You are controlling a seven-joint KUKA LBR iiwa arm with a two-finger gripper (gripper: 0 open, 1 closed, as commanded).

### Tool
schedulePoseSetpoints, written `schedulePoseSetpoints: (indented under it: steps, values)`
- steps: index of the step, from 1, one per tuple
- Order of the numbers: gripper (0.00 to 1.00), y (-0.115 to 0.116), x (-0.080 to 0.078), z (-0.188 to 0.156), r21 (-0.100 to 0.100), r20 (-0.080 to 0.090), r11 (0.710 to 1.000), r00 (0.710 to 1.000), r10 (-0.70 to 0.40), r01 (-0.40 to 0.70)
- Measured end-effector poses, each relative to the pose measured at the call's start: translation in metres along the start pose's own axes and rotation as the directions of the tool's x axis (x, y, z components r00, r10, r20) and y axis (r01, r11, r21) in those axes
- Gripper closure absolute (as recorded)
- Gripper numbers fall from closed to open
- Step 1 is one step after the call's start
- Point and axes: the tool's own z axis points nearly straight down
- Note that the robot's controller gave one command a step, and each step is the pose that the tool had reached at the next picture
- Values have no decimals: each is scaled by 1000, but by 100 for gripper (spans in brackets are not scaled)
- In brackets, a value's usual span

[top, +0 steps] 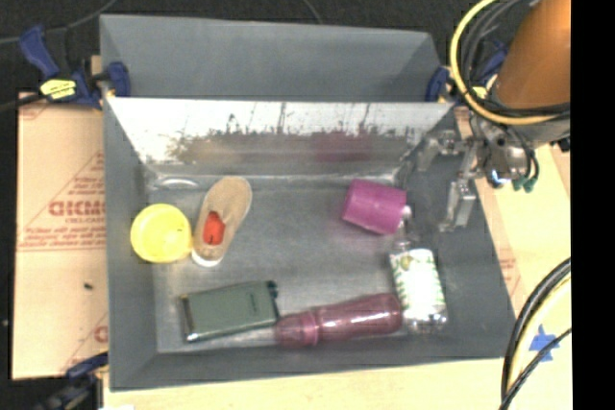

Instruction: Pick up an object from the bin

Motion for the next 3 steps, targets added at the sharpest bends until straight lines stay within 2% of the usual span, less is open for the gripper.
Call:
schedulePoseSetpoints:
  steps: [1,2,3]
  values:
    - [0,1,-1,-5,2,8,1000,1000,-4,4]
    - [0,10,-28,97,-1,11,996,996,90,-90]
    - [0,12,-37,103,2,10,996,996,85,-85]
